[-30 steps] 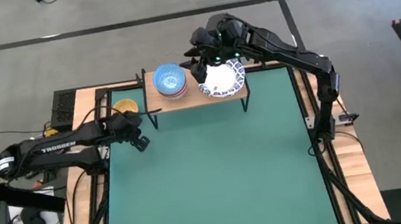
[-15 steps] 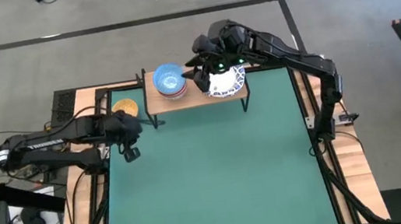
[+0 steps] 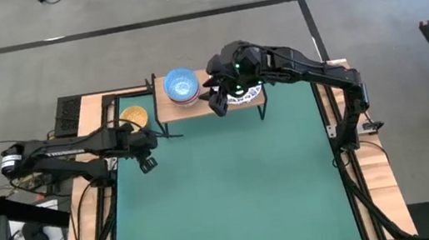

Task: Place and stack bowls onto a shelf
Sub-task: Stack the yellow bowl on top of the blue bowl on the shelf

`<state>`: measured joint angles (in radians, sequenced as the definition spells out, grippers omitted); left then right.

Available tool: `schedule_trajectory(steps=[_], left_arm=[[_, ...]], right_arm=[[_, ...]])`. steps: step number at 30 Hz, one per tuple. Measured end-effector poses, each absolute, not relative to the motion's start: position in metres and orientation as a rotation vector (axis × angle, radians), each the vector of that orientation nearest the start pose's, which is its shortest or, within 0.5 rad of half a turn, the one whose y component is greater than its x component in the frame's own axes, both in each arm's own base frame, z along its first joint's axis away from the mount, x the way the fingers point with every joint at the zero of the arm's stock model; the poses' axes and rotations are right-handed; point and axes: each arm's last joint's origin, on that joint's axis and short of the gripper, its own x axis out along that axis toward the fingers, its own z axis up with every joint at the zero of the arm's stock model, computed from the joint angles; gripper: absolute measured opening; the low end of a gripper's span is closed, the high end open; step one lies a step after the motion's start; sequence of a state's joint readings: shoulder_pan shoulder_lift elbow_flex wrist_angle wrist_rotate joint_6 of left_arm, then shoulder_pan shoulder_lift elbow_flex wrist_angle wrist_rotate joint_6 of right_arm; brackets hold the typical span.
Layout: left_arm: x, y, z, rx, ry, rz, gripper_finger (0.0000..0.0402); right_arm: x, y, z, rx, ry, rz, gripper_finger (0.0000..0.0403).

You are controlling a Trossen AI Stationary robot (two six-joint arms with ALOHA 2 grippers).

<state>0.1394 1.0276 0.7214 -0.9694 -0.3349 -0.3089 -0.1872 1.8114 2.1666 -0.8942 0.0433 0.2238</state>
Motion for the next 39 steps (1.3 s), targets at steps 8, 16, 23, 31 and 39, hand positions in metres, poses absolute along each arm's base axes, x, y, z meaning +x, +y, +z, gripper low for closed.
schedule_trajectory(steps=[8,16,23,31,39], left_arm=[[0.171,0.04,0.199,-0.145,1.321,0.628,0.0174],[0.175,0.056,0.191,-0.247,1.341,0.64,0.0175],[0.168,0.069,0.195,-0.281,1.311,0.688,0.0173],[0.17,0.084,0.195,-0.318,1.243,0.735,0.0173],[0.164,0.1,0.197,-0.232,1.232,0.85,0.0173]], right_arm=[[0.365,-0.065,0.447,0.249,0.569,-0.336,0.0234],[0.363,-0.074,0.446,0.246,0.576,-0.358,0.0234],[0.351,-0.086,0.452,0.216,0.583,-0.383,0.0234],[0.34,-0.112,0.456,0.166,0.578,-0.433,0.0234],[0.331,-0.137,0.456,0.125,0.585,-0.487,0.0234]])
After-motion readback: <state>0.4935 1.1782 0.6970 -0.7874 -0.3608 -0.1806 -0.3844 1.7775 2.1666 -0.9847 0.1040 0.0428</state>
